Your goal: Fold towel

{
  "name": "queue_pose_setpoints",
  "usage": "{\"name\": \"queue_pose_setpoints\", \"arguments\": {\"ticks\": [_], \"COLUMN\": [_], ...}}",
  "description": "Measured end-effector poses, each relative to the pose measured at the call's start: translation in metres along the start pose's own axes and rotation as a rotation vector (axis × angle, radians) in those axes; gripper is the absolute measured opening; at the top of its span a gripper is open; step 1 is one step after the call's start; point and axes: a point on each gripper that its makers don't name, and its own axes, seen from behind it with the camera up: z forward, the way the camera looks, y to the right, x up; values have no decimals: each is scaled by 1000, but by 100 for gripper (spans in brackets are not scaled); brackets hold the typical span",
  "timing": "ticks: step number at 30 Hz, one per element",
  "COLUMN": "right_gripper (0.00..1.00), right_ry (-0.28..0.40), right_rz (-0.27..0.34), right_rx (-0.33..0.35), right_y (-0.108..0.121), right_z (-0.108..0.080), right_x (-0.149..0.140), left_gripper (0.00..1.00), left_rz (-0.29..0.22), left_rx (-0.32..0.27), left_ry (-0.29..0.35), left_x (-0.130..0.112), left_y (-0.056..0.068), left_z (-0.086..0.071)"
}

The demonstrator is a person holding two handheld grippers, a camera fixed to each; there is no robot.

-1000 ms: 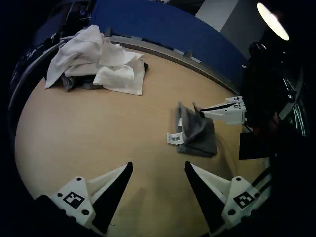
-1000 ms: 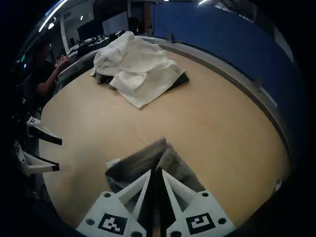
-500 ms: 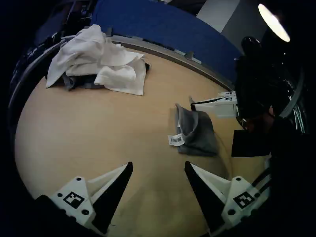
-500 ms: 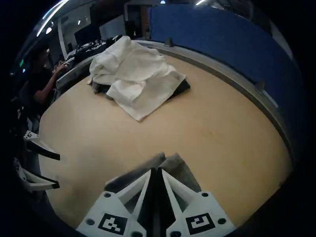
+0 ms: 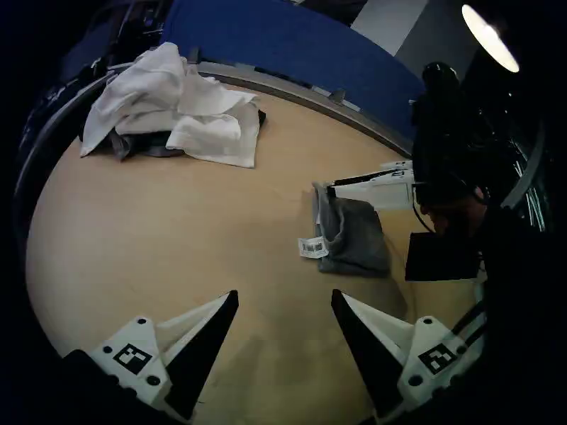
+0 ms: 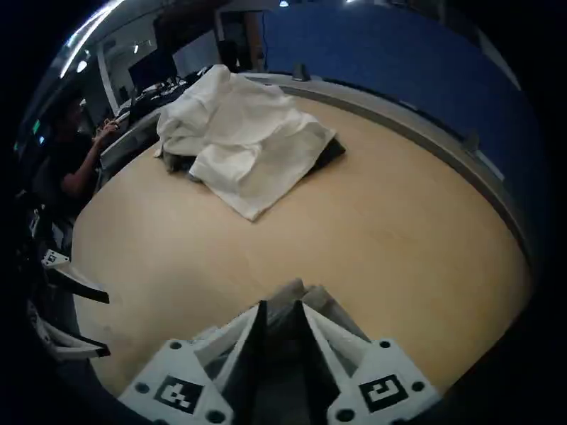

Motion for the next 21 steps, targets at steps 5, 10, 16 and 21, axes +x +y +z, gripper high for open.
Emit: {"name": "queue_pose_setpoints", "arguments": {"ticks": [5,10,16,21], "right_gripper": [55,62,67,68], "right_ry": [34,49,45,38], "right_rz": [-17,-34,-33,-28], "right_rx": [-4,-12,-20,-27], "right_y": [1,1,1,0], "right_z": [-14,-26,-36,-46], "right_x": [7,0,-21,-41], "left_gripper": [98,98,98,98], "left_rz": [2,9,12,17], "left_rx": [-6,-7,-11,-9], "left_ry": [1,1,1,0], "left_x": [1,2,2,1], "left_y": [2,4,7,9], "left_z": [0,-1,-3,-4]}}
